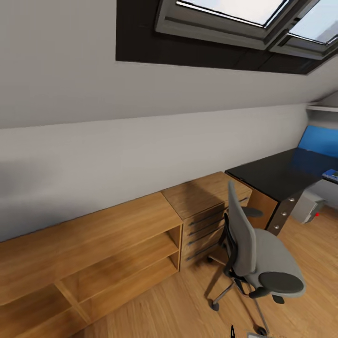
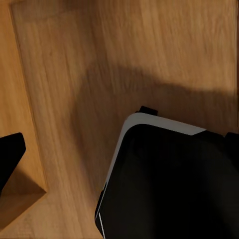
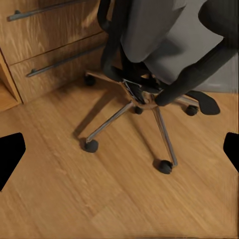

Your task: In the bedroom, organize the workspace by keeping the computer under the desk, ensuring the monitor is on the desk, placing the keyboard on the desk next to the monitor, placing the mouse on the desk next to the keyboard, moving the folder from the swivel chair onto the desk next to the mouse, stacking the notebook on top of the folder with the pen on top of the notebook, and positioning the swivel chair next to the desk.

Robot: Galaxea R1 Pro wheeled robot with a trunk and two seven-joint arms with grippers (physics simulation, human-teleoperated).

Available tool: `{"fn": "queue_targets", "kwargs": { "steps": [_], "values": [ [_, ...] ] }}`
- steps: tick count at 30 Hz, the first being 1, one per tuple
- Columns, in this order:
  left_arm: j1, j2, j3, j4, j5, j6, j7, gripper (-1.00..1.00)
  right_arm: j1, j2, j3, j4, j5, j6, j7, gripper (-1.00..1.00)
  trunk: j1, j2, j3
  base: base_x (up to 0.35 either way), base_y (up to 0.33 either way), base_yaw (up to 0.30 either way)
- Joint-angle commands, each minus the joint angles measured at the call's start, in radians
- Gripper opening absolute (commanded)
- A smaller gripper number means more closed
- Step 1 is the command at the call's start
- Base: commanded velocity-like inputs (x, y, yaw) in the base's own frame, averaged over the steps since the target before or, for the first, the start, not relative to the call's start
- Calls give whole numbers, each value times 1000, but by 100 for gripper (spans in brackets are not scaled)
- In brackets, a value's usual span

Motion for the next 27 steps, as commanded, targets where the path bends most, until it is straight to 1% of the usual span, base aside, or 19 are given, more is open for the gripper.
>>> {"fn": "queue_targets", "kwargs": {
  "steps": [1,27],
  "values": [
    [0,1,-7,-2,10,-4,7,100,-1,1,8,2,-3,-2,-6,100,1,-2,-2,0,0,-296],
    [0,1,-7,-1,11,-4,7,100,-1,1,8,2,-1,-2,-6,100,1,-2,-2,0,0,-297]
  ]
}}
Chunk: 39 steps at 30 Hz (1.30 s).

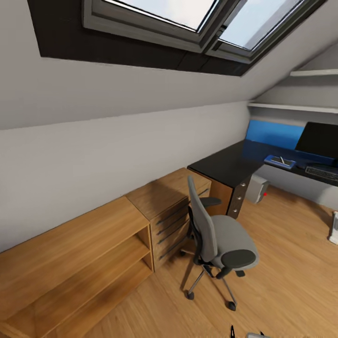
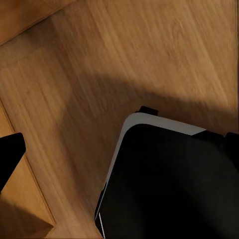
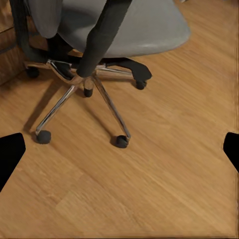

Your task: In the bedroom, organize the workspace by keeping the computer under the desk, ensuring the monitor is on the desk, placing the keyboard on the desk next to the monitor, placing the mouse on the desk next to the keyboard, moving the folder from the swivel chair onto the desk next to the mouse, stacking the notebook on top of the folder with the pen on top of the notebook, and positioning the swivel chair next to the desk.

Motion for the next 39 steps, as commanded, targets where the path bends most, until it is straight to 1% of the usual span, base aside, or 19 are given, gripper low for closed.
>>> {"fn": "queue_targets", "kwargs": {
  "steps": [1,39],
  "values": [
    [0,1,-7,-2,11,-4,7,100,-1,0,8,2,-3,-2,-6,100,1,-2,-2,0,0,-300],
    [0,1,-7,-1,10,-4,7,100,-2,0,8,2,-4,-3,-6,100,1,-2,-2,0,7,-300]
  ]
}}
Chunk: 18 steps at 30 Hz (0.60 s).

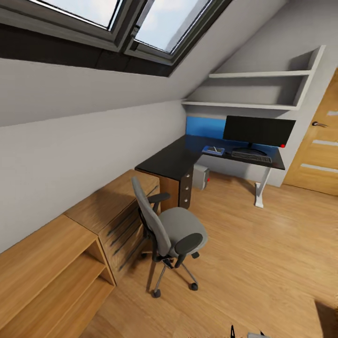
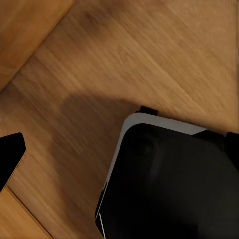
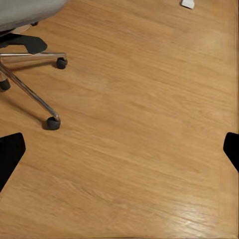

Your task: In the bedroom, organize the workspace by keeping the computer under the desk, ensuring the monitor is on the desk, placing the keyboard on the desk next to the monitor, placing the mouse on the desk next to the keyboard, moving the folder from the swivel chair onto the desk next to the mouse, stacking the notebook on top of the folder with the pen on top of the notebook, and positioning the swivel chair next to the desk.

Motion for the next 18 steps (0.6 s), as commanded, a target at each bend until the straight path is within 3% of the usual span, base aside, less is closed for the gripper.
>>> {"fn": "queue_targets", "kwargs": {
  "steps": [1,9,18],
  "values": [
    [0,1,-7,-1,11,-4,7,100,-1,1,9,2,-3,-2,-6,100,1,-2,-2,0,151,-300],
    [0,1,-7,-1,10,-4,7,100,-1,1,9,2,-2,-2,-6,100,1,-2,-2,0,193,-300],
    [0,1,-7,-1,11,-4,7,100,-1,1,9,2,-2,-2,-6,100,1,-2,-2,-24,46,-300]
  ]
}}
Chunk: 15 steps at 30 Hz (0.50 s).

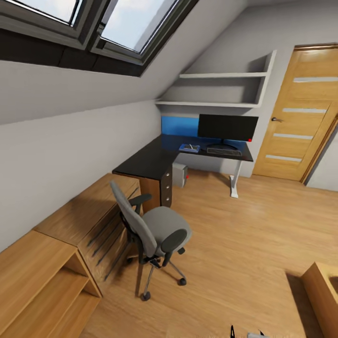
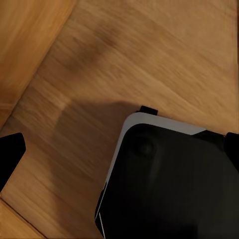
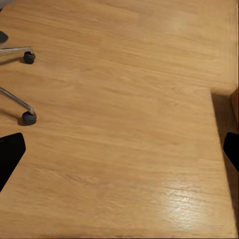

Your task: In the bedroom, organize the workspace by keeping the computer under the desk, ensuring the monitor is on the desk, placing the keyboard on the desk next to the monitor, placing the mouse on the desk next to the keyboard, moving the folder from the swivel chair onto the desk next to the mouse, stacking the notebook on top of the folder with the pen on top of the notebook, and positioning the swivel chair next to the desk.

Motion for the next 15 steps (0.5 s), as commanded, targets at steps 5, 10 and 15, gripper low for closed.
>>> {"fn": "queue_targets", "kwargs": {
  "steps": [5,10,15],
  "values": [
    [0,1,-7,-1,11,-4,7,100,-2,1,9,2,-3,-2,-6,100,0,-2,-2,-182,165,-300],
    [0,1,-7,-1,10,-4,7,100,-2,1,9,2,-3,-2,-6,100,0,-2,-2,-102,85,-300],
    [0,1,-7,-1,10,-4,7,100,-2,1,9,2,-3,-2,-6,100,0,-2,-2,-175,155,-300]
  ]
}}
